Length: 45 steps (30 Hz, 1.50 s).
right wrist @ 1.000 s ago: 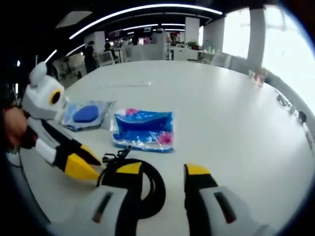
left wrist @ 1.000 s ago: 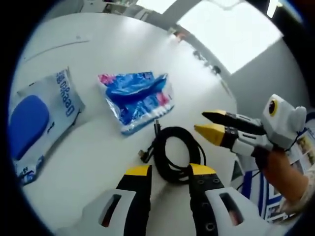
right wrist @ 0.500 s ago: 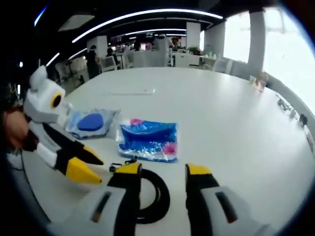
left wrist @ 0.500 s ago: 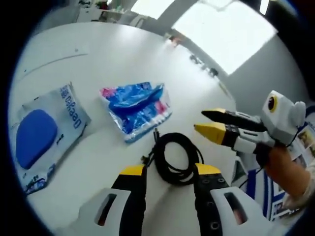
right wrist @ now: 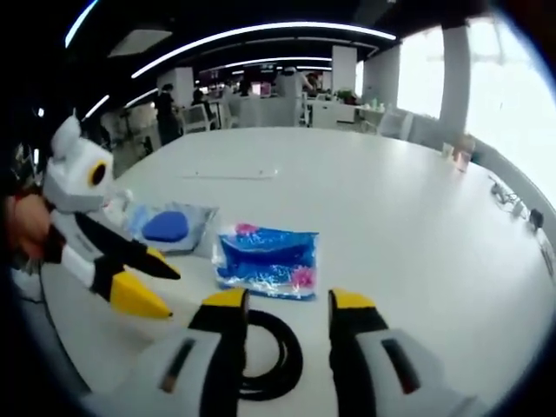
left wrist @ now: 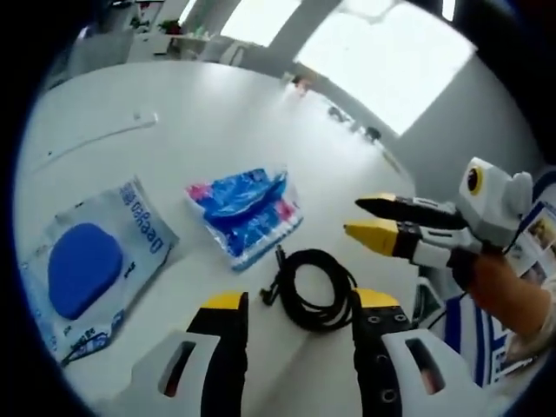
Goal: Arrange the tabletop items into an orderly group along one side of the table until the central work area is clear of visible clutter.
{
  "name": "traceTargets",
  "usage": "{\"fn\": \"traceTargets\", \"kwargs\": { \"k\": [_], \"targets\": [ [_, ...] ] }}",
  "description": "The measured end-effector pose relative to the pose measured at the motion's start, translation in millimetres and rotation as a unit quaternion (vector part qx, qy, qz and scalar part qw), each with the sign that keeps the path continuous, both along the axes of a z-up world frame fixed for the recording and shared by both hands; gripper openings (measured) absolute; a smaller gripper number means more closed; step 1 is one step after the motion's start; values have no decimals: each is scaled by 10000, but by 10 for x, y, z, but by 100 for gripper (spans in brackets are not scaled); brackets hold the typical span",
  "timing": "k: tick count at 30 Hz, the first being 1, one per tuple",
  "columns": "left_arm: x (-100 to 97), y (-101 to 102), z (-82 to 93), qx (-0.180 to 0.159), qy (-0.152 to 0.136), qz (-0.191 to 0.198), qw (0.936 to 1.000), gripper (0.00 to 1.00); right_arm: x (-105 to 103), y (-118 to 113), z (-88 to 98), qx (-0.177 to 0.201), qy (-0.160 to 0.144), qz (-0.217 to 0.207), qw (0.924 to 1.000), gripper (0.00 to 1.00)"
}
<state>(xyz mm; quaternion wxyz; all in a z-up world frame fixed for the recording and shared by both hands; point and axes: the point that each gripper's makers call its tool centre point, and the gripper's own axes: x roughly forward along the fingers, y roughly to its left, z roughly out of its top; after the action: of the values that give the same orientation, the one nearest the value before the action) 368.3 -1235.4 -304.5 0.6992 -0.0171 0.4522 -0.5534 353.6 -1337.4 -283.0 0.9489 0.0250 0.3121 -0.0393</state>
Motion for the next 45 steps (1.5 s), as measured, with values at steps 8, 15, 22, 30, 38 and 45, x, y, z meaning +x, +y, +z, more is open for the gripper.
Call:
{"fn": "traceTargets", "kwargs": {
  "k": [8, 15, 22, 30, 38, 45],
  "targets": [
    [47, 75, 82, -30, -130, -20, 9999, 46, 48, 34, 113, -20, -105, 64, 9999, 34],
    [143, 173, 192, -82, -262, 57, 9996, 46, 124, 113, 220, -33, -211, 171, 9996, 34],
    [258, 302, 324, -144, -431, 153, 9989, 46, 208, 215, 299, -55, -286, 284, 9992, 33],
    [393, 472, 408, -153, -572, 252, 9979, 46, 344, 371, 387, -45, -390, 456, 9982, 33],
    [542, 670, 493, -150, -683, 405, 9967, 46, 483, 528, 433, -32, -464, 604, 9971, 33],
    [674, 879, 559, -127, -800, 532, 9953, 46, 596, 711, 451, -10, -488, 751, 9960, 33]
  ]
}}
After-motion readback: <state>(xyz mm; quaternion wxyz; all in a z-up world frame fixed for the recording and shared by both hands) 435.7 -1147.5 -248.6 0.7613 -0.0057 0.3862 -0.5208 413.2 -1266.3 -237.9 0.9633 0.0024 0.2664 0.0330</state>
